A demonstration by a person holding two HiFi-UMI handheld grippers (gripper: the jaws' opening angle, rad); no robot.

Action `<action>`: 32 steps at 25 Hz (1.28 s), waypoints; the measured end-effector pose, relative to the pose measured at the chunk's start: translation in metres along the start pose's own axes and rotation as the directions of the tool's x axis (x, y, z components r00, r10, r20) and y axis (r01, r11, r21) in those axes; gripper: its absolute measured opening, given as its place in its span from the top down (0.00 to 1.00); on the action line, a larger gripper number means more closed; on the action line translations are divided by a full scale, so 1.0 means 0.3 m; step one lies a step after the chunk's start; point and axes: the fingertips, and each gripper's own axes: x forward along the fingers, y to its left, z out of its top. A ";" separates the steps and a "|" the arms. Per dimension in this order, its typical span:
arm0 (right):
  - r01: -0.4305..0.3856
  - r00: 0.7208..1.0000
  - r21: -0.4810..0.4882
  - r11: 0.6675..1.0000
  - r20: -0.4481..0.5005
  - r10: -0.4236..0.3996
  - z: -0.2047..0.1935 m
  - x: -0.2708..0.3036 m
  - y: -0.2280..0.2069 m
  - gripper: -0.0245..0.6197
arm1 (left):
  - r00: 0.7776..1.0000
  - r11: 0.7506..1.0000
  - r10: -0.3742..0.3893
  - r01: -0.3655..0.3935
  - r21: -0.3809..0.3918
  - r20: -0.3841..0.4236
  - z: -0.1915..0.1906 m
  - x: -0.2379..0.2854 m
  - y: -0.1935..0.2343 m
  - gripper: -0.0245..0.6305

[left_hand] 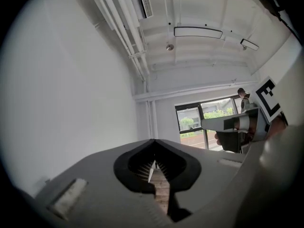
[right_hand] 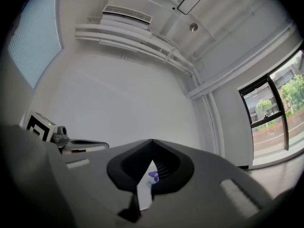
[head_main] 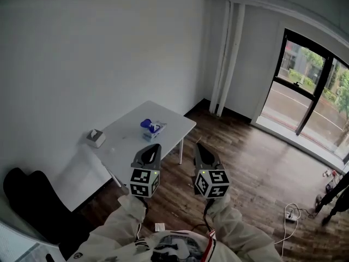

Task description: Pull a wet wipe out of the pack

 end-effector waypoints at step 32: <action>-0.010 0.995 0.063 0.998 -0.096 0.016 -0.216 0.378 -0.277 0.95 | 0.998 0.999 0.025 -0.024 0.024 -0.054 -0.175 0.438 0.118 0.96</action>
